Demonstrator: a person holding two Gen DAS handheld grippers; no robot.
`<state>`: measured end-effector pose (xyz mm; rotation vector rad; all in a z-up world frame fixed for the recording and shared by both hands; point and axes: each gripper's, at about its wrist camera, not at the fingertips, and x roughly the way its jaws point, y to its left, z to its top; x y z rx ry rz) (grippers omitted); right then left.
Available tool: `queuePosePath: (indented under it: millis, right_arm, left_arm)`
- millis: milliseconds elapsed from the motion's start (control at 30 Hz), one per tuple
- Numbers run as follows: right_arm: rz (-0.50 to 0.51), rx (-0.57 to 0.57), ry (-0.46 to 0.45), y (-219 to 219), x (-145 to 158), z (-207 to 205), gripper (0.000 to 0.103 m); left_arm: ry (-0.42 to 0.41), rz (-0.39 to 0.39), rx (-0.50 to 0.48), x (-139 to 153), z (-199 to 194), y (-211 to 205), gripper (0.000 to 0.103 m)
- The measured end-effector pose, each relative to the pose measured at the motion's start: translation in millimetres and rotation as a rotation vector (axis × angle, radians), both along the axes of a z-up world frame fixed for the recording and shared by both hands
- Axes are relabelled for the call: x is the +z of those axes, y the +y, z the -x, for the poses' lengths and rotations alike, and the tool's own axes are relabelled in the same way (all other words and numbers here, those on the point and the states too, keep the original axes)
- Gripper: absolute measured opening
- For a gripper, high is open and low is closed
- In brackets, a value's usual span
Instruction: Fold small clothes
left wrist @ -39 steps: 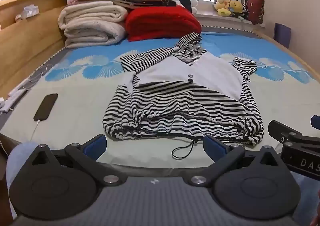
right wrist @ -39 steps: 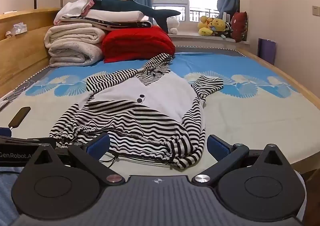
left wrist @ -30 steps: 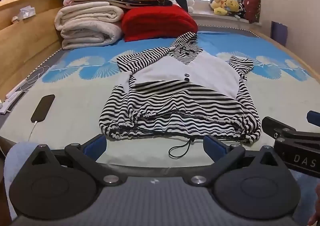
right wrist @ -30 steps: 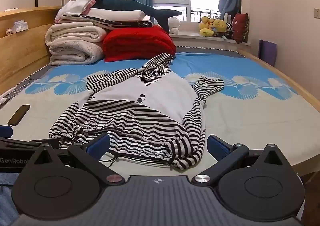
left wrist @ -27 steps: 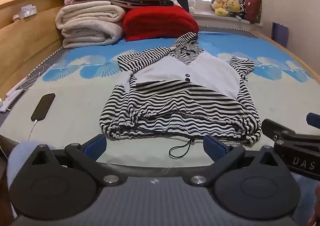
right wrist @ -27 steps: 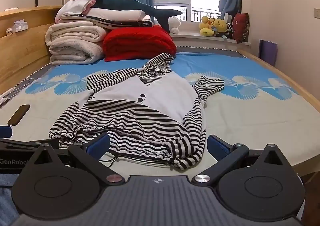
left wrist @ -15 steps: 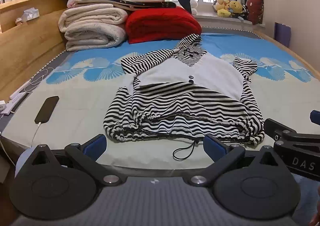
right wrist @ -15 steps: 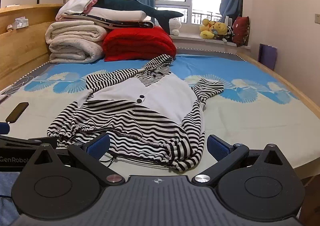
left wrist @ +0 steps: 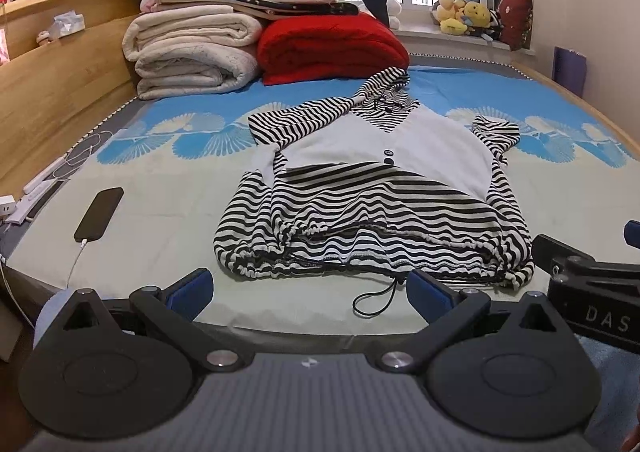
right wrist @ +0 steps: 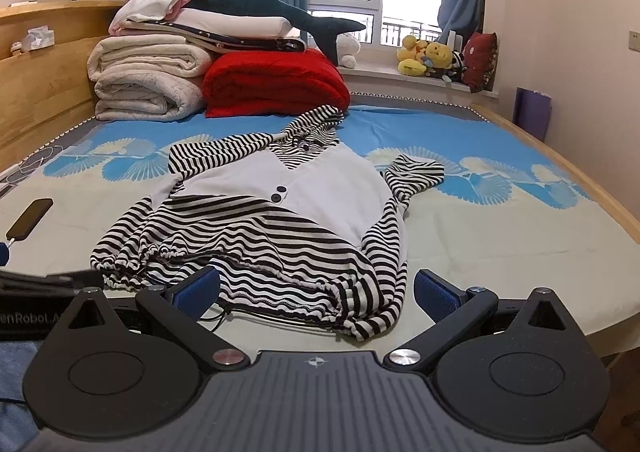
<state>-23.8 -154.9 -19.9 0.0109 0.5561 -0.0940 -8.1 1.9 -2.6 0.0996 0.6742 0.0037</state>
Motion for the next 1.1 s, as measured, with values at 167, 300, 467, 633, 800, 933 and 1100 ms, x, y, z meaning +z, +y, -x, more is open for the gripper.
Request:
queuePosePath:
  millis: [167,300,467,633,800,933,1100]
  right_arm:
    - [0.000,-0.007,0.016,1.8,2.0,-1.2,0.102]
    - [-0.016,-0.025,0.021,-0.1,4.7,1.1,0.102]
    - [-0.007,-0.030,0.017,2.2,8.3,5.2,0.102]
    - [-0.009,-0.020,0.008,3.6,9.6,9.8,0.102]
    - [-0.012,-0.012,0.012,5.2,9.1,10.3,0.102]
    - [-0.015,-0.013,0.010,5.2,9.0,10.4,0.102]
    - [-0.022,-0.013,0.021,2.7,7.9,9.9,0.102]
  left_arm:
    - [-0.008,0.008,-0.004,0.5,7.7,3.4,0.103]
    - [-0.035,0.011,-0.004,6.4,13.7,5.7,0.103]
    - [-0.056,0.010,-0.009,13.8,14.7,2.7,0.103]
    - [-0.053,0.008,-0.001,14.5,17.2,3.9,0.103]
    - [-0.058,0.001,0.001,15.2,18.8,2.3,0.103]
    - [-0.057,-0.007,0.003,15.1,18.8,2.4,0.103]
    - [-0.054,-0.013,0.004,13.7,15.3,0.7,0.103]
